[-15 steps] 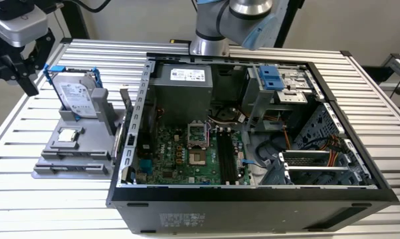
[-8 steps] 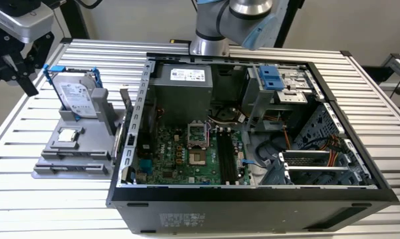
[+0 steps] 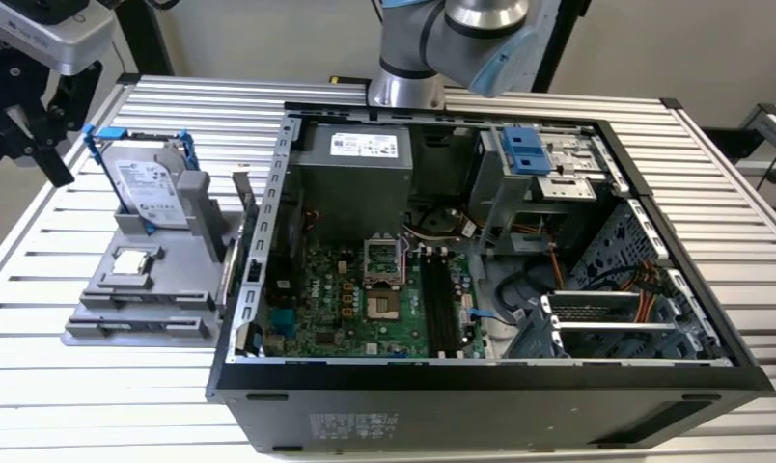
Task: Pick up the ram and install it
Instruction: 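Pick up the ram and move it above insertion slot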
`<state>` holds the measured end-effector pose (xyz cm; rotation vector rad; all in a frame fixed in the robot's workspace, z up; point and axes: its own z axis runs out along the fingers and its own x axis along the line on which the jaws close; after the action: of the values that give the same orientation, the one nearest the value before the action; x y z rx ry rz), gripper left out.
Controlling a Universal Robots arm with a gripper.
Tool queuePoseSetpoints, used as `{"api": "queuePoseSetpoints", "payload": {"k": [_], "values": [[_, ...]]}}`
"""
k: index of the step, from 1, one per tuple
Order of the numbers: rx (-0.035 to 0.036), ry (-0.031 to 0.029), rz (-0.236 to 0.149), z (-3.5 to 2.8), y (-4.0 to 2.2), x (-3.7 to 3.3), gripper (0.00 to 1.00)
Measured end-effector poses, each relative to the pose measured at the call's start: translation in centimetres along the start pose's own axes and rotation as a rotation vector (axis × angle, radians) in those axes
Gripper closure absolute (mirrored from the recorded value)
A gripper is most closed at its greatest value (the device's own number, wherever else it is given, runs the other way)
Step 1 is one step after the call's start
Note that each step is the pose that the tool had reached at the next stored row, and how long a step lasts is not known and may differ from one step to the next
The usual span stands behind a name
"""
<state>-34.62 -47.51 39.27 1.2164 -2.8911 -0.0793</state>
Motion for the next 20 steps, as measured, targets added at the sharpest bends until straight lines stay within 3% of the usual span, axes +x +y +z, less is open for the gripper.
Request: {"api": "queuePoseSetpoints", "payload": {"k": [6,11,20], "values": [[-0.0009,0.0030,-0.071,0.00,0.00,0.00,1.00],[0.0054,-0.0008,-0.127,0.00,-0.01,0.00,1.00],[0.0098,-0.0022,-0.210,0.00,0.00,0.00,1.00]]}}
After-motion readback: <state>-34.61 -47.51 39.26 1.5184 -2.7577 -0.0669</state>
